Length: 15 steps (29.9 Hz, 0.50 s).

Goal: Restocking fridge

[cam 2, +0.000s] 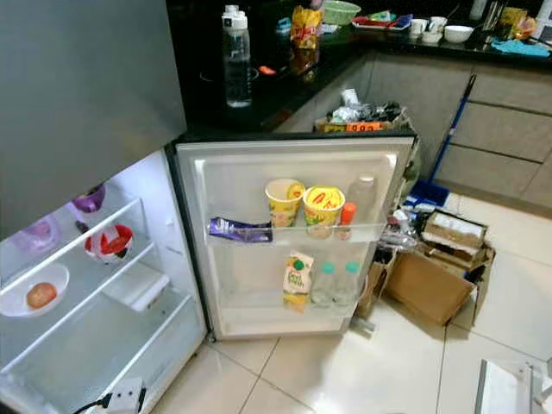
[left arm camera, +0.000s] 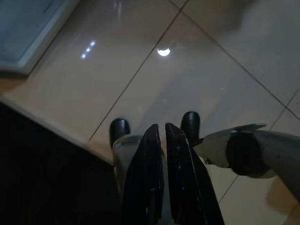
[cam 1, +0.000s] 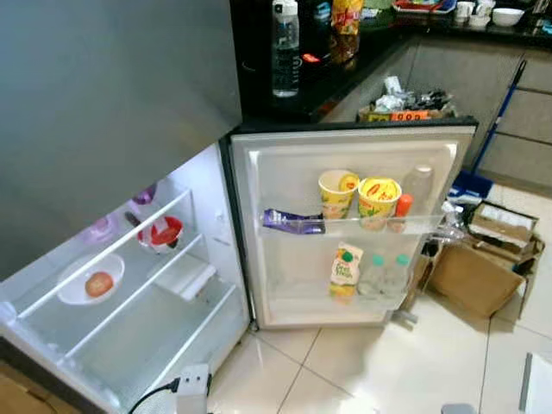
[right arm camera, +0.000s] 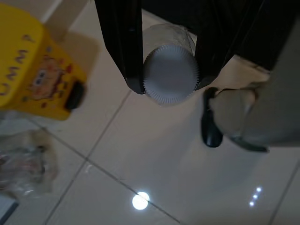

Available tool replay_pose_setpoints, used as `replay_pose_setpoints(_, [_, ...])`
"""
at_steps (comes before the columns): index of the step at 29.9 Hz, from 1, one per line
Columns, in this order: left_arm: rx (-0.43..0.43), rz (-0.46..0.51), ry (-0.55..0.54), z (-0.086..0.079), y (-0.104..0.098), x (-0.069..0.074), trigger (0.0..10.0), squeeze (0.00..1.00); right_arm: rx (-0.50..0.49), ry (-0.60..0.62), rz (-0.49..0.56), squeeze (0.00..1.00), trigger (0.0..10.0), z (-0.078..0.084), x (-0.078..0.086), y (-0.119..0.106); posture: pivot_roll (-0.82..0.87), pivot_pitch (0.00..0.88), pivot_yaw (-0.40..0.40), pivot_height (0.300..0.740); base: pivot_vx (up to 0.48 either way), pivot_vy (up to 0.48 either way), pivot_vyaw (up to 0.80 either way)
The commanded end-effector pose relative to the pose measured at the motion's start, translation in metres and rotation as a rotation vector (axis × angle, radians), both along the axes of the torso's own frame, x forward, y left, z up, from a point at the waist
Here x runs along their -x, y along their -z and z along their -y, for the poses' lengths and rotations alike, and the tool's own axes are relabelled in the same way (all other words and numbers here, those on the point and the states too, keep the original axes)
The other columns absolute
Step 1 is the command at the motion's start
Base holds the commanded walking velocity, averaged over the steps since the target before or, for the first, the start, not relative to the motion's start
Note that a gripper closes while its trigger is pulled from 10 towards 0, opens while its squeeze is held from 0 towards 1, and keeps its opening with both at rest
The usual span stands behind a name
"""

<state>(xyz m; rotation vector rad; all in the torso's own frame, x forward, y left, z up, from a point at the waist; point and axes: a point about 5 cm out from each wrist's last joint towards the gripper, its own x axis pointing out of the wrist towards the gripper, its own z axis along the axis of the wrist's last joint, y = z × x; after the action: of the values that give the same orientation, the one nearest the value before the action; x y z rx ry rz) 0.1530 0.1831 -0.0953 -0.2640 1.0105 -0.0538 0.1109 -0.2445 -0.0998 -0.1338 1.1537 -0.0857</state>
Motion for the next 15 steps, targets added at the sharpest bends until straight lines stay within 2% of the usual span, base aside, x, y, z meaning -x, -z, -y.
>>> replay_pose_setpoints(1, [-0.020,-0.013,-0.014,-0.007,0.001,0.004,10.0,0.00,0.002,-0.003,0.009,0.00,10.0,0.000,-0.002,-0.001,-0.08,0.000,-0.014,0.740,0.000,0.000,0.00])
replay_pose_setpoints(10, [-0.019,-0.015,-0.008,-0.007,0.001,0.004,10.0,0.00,0.047,0.008,0.127,0.00,10.0,0.008,-0.028,-0.012,-0.08,0.000,-0.015,0.740,0.000,0.000,0.00])
replay_pose_setpoints(15, [-0.012,-0.007,-0.002,-0.006,0.001,0.003,10.0,0.00,0.051,-0.002,0.135,0.00,10.0,0.007,-0.033,-0.014,-0.08,0.000,-0.016,0.740,0.000,0.000,0.00])
